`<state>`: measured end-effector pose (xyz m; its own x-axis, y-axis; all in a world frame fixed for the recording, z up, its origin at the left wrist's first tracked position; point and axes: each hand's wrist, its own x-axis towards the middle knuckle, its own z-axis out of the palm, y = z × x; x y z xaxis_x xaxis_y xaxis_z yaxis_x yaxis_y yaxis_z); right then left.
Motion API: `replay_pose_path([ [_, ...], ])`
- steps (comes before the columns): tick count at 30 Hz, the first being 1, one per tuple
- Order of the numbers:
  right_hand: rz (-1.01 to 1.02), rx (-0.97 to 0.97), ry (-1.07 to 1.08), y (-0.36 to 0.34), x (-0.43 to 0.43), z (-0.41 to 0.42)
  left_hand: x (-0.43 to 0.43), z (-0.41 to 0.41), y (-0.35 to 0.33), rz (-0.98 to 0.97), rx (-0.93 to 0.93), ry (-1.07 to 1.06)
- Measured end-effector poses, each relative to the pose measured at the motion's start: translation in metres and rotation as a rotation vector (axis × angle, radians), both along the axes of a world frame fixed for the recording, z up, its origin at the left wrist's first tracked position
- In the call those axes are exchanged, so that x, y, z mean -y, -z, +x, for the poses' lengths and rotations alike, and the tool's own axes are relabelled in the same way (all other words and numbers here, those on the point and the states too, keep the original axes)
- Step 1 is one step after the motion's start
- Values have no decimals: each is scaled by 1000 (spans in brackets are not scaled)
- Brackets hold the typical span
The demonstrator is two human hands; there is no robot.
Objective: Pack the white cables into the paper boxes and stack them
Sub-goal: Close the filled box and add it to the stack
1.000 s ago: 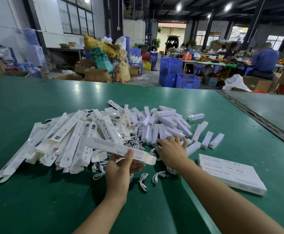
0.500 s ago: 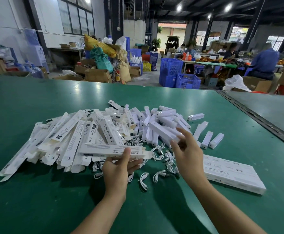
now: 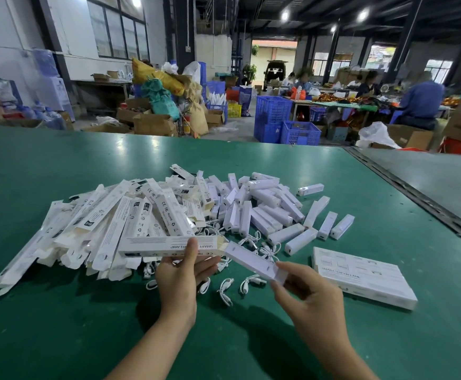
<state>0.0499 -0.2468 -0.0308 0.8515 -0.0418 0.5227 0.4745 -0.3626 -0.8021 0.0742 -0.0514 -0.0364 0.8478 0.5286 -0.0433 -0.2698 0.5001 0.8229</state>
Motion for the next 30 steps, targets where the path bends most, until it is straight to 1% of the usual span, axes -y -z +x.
replay_pose_path([
  [8,33,-36,-90,2,3,1,-1,0,3,51,11,49],
  [13,36,-45,-66,3,3,2,0,1,7,83,39,78],
  [18,57,-87,-67,4,5,2,-1,1,12,128,25,105],
  [25,11,-132,-69,-1,1,-2,8,-5,12,253,59,193],
  [30,98,-113,-74,1,-2,-1,11,-9,10,272,61,207],
])
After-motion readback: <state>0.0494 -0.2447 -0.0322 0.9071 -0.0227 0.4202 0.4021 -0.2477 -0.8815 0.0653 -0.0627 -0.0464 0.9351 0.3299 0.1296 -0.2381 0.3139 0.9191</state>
